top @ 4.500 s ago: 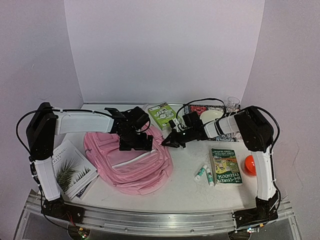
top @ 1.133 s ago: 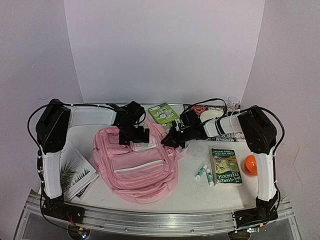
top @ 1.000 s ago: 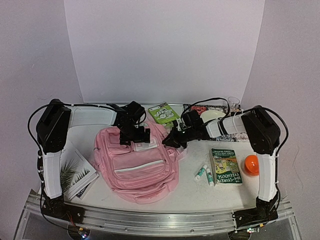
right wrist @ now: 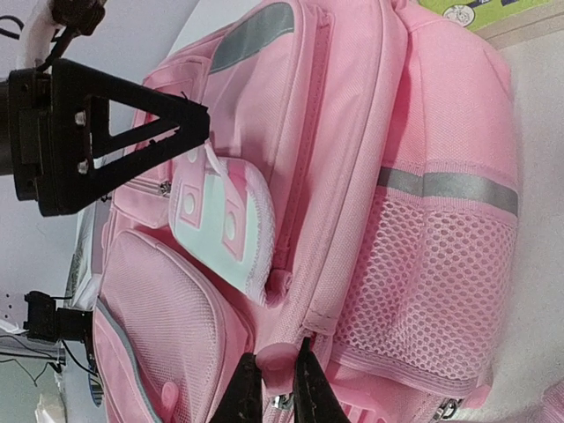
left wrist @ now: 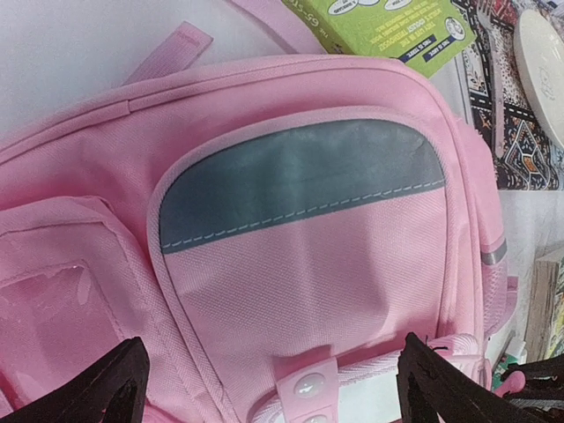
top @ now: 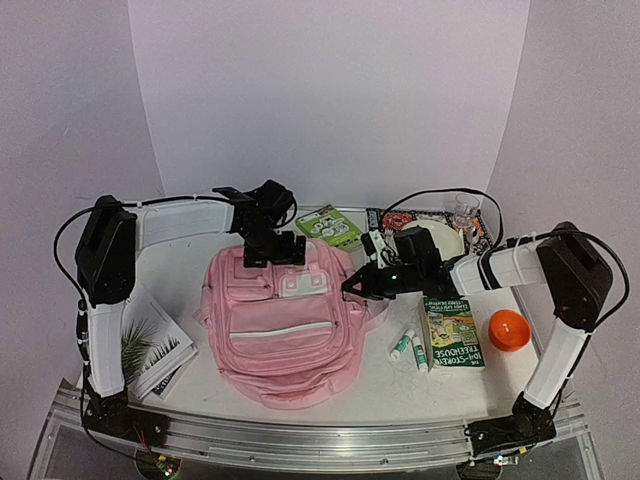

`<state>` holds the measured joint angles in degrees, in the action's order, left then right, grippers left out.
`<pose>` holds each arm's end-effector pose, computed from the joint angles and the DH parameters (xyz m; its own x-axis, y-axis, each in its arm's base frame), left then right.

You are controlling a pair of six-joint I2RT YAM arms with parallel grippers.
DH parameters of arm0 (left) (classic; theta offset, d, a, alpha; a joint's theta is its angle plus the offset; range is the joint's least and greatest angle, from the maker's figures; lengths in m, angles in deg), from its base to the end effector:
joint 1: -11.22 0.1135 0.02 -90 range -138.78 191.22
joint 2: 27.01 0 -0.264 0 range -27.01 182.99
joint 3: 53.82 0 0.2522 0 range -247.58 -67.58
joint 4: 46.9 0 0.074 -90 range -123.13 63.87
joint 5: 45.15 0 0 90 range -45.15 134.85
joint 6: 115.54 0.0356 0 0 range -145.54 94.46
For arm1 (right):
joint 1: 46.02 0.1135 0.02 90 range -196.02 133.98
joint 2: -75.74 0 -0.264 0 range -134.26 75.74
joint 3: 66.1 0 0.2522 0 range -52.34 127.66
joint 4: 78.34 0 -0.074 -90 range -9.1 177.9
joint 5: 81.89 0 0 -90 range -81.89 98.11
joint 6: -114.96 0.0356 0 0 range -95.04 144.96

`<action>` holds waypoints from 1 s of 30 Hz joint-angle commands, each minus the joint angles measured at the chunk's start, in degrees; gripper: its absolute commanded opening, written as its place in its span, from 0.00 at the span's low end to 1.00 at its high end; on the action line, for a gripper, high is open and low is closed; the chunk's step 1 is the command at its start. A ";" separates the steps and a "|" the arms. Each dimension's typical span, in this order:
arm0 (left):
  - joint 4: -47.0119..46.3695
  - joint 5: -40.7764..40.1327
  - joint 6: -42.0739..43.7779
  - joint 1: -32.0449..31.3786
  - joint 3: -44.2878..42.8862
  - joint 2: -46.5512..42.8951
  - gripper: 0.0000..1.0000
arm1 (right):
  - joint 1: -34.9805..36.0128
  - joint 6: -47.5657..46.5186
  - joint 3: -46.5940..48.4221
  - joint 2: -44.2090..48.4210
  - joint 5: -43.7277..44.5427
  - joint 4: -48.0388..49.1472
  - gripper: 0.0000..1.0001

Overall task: Pack the student bag
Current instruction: Grab the second largest pocket of the student bag, then hold the lower front pocket of the student bag.

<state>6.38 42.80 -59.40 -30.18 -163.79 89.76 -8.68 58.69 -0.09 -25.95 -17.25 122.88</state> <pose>0.3339 -0.2927 0.2244 -0.9006 0.0517 -0.4315 0.1755 0.9516 -0.2522 0.2938 0.2433 0.1984 -0.6525 0.1333 -0.7459 -0.6198 0.4724 0.6266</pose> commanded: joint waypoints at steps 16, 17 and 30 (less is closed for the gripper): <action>12.13 -2.97 6.11 -5.46 -24.82 13.68 0.99 | 0.42 -4.74 0.48 1.91 -4.25 7.32 0.00; 12.12 -2.98 6.41 -5.76 -24.99 13.98 0.98 | 0.45 -4.73 0.52 1.86 -4.25 7.30 0.00; 12.03 -2.59 9.61 -3.86 -24.08 15.60 0.00 | 0.58 -7.28 -0.56 4.36 -5.11 6.30 0.00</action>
<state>16.97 41.20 -51.36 -35.89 -186.05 104.66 -8.44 53.46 -1.64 -25.82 -19.57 126.52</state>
